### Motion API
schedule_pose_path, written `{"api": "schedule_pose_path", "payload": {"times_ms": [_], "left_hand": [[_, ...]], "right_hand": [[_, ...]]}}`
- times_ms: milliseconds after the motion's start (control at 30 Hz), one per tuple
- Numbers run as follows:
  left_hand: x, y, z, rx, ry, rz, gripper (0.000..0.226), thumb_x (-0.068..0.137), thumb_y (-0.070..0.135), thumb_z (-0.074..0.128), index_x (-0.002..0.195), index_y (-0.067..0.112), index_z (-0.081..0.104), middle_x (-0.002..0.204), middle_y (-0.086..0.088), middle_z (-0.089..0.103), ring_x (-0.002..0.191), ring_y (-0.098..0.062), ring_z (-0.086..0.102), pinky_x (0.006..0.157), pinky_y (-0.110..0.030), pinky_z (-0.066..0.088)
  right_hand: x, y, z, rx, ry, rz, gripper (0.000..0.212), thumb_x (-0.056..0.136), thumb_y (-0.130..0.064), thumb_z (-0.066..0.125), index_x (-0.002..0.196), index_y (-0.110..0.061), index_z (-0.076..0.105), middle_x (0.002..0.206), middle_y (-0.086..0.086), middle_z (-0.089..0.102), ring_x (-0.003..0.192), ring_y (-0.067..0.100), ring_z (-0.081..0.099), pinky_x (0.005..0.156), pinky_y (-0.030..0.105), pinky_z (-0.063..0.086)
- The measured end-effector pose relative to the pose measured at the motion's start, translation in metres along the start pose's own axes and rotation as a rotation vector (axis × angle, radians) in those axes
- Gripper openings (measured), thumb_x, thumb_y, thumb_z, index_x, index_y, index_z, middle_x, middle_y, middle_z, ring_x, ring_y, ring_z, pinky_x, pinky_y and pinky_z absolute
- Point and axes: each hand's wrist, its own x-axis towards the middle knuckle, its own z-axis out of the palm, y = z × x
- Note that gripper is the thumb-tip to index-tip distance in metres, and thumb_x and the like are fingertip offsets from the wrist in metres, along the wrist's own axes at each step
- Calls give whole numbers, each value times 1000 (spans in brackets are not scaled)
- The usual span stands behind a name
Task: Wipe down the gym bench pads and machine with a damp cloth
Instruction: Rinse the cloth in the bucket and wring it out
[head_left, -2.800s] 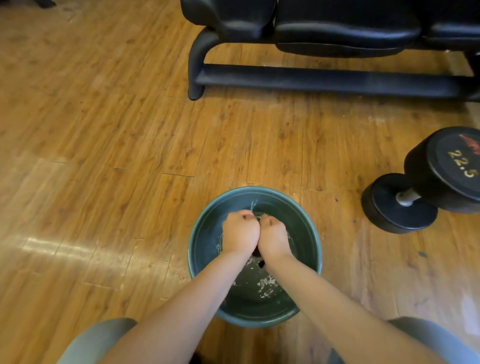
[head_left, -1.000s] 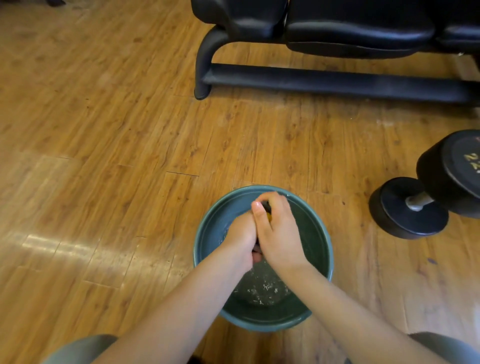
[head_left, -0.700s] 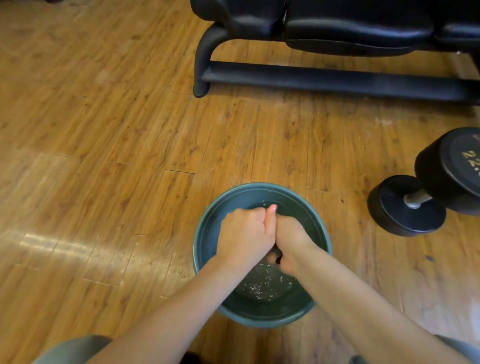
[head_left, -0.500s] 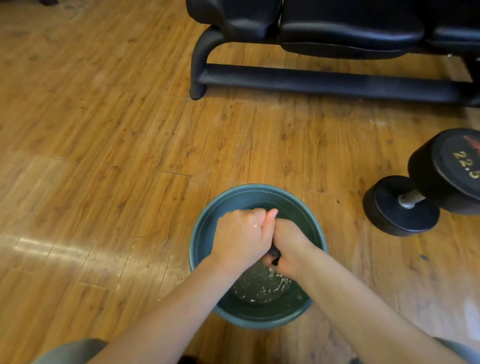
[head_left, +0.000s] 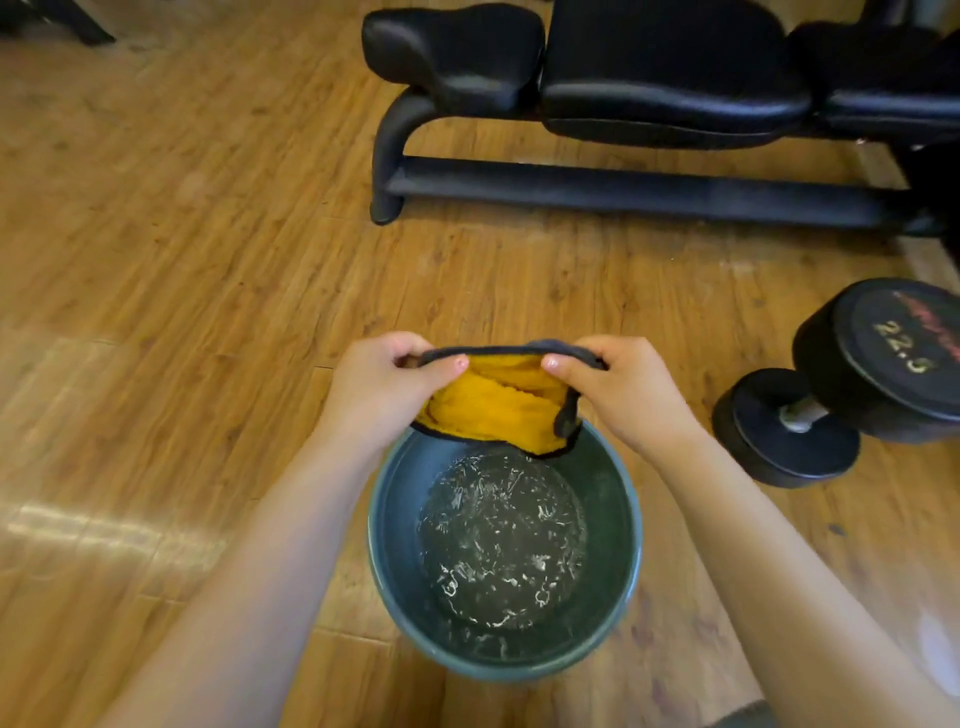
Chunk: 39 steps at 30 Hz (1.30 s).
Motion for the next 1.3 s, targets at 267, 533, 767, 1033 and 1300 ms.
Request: {"api": "schedule_pose_path", "payload": {"times_ms": [267,533,767,1033,1300], "left_hand": [[13,1,-5,-297,205,38,17,83,11,68,76,27,68,89,-4,66,86,-22,63,71,-24,52],[13,0,-13,373,232,244,15,80,31,74,79,19,64,76,4,60,68,-12,56,60,-24,39],[12,10,-20,-171,197,-129,43,81,37,72,62,11,44,59,-2,44,58,-19,46,58,-24,34],[10,26,17,-779,-121,-498,25,97,21,45,110,6,61,98,-13,68,84,-25,66,64,-34,55],[8,31,16,-794,-309,-398,27,86,35,58,80,9,57,67,-4,57,61,-16,56,58,-24,47]], "right_hand": [[-2,-14,-20,239,190,-115,22,83,-6,67,87,-22,53,57,-8,54,49,3,44,47,12,35],[0,-13,-17,-61,407,-169,15,96,-18,50,81,-20,53,65,-15,47,61,0,46,55,17,30],[5,-11,-22,-40,233,-226,23,79,-13,72,92,-25,58,84,-22,57,79,-14,52,69,1,37],[-11,-28,37,63,509,-385,28,88,-18,55,61,-12,60,72,-6,54,68,1,49,64,11,38],[-19,-16,54,-213,229,-711,6,75,-9,66,82,-10,65,98,-3,60,91,17,53,78,30,38]]}}
